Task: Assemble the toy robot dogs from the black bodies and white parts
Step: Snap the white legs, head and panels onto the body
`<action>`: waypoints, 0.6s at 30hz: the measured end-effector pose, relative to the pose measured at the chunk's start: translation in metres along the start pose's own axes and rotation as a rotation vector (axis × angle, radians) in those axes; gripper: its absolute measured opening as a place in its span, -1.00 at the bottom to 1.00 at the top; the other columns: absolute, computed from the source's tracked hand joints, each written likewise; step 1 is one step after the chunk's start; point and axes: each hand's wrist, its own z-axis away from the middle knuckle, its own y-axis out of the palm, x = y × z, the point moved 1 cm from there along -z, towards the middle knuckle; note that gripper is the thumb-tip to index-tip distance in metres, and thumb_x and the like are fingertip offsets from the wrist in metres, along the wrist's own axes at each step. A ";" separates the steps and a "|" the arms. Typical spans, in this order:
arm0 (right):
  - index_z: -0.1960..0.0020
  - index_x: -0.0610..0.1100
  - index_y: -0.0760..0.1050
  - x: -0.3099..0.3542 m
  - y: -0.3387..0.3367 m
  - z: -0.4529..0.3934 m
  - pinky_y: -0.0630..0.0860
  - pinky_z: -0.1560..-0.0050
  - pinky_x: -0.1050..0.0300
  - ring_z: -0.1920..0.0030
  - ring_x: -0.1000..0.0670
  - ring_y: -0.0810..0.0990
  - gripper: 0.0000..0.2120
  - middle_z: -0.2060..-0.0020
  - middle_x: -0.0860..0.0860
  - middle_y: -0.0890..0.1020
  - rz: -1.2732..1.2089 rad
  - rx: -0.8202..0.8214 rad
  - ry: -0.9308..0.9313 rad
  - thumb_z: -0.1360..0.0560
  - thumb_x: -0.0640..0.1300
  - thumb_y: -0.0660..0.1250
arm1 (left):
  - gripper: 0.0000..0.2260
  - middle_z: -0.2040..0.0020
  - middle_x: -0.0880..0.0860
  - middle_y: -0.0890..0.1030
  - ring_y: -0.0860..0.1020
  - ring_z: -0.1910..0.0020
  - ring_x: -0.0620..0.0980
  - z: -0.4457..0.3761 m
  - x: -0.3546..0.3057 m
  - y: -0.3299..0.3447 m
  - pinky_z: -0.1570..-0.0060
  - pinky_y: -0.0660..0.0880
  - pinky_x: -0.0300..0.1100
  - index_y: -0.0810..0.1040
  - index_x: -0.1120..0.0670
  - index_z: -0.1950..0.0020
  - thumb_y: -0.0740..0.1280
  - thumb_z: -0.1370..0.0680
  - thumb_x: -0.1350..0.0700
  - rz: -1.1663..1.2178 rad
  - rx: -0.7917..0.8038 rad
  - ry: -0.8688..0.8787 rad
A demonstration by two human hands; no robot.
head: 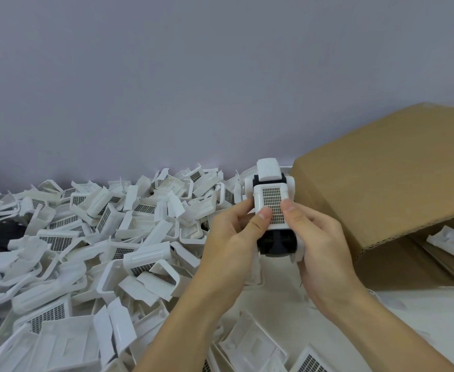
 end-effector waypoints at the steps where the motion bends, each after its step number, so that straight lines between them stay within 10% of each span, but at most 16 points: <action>1: -0.12 -0.09 0.71 0.000 0.000 0.000 0.62 -0.12 -0.13 -0.09 -0.12 0.72 -0.72 -0.01 -0.12 0.74 0.004 0.005 -0.010 -0.53 0.05 0.40 | -0.66 -0.10 0.21 0.71 0.67 -0.16 0.20 0.000 0.000 0.000 -0.28 0.52 0.25 0.64 0.15 -0.26 0.31 -0.55 0.05 0.007 -0.011 -0.002; 18: -0.16 0.14 0.58 0.004 0.010 0.004 0.58 0.03 0.36 -0.06 0.19 0.69 -0.81 0.00 0.22 0.72 0.246 -0.001 -0.237 -0.61 -0.09 0.33 | -0.58 -0.08 0.18 0.72 0.70 -0.10 0.20 -0.001 -0.006 -0.007 -0.17 0.59 0.17 0.55 0.18 -0.24 0.50 -0.41 0.14 0.150 -0.145 -0.005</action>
